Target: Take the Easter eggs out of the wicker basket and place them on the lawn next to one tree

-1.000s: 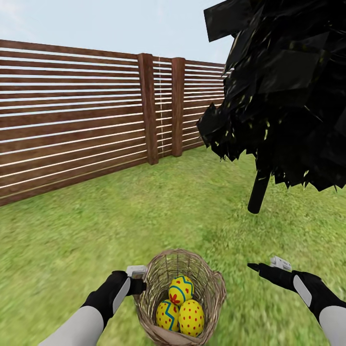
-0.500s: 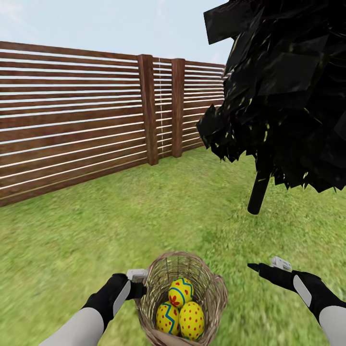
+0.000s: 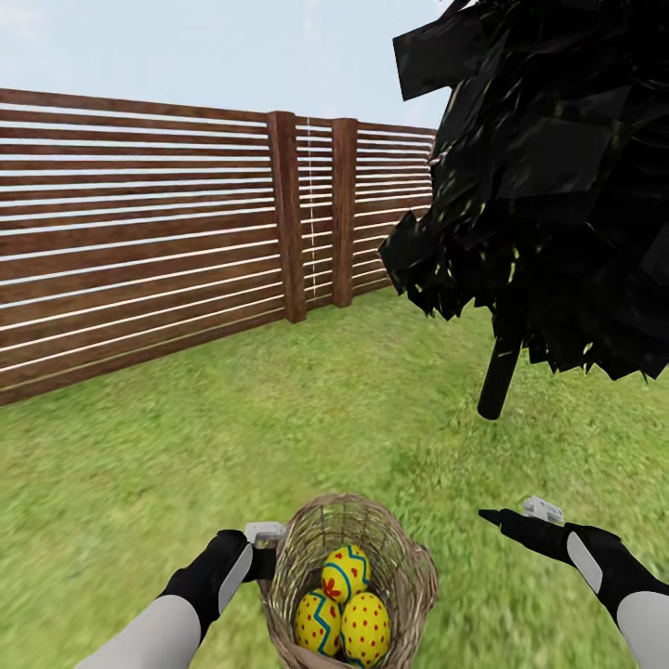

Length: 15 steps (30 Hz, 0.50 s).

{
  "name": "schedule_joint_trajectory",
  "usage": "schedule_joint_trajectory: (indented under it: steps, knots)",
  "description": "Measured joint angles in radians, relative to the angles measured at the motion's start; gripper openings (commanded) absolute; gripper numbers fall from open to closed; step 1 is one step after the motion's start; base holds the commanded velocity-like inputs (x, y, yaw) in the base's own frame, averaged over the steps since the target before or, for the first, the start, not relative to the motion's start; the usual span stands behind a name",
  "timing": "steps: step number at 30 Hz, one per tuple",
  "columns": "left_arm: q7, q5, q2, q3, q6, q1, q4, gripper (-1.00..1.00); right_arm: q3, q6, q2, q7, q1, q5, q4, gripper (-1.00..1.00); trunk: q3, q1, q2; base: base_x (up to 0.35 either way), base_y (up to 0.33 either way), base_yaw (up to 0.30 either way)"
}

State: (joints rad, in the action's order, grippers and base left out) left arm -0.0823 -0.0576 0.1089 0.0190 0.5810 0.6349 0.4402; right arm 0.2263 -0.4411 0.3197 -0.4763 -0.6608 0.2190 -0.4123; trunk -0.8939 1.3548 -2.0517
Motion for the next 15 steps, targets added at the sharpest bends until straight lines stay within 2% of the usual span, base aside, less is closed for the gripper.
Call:
schedule_joint_trajectory:
  steps: [15]
  knots:
    - [0.0, 0.001, 0.0, 0.0, 0.0, 0.0, -0.002, -1.0, 0.0, 0.0, 0.001, 0.001, 0.0, 0.0, 0.0, 1.0, 0.047, -0.058, 0.105, 0.0, 0.0, 0.0]
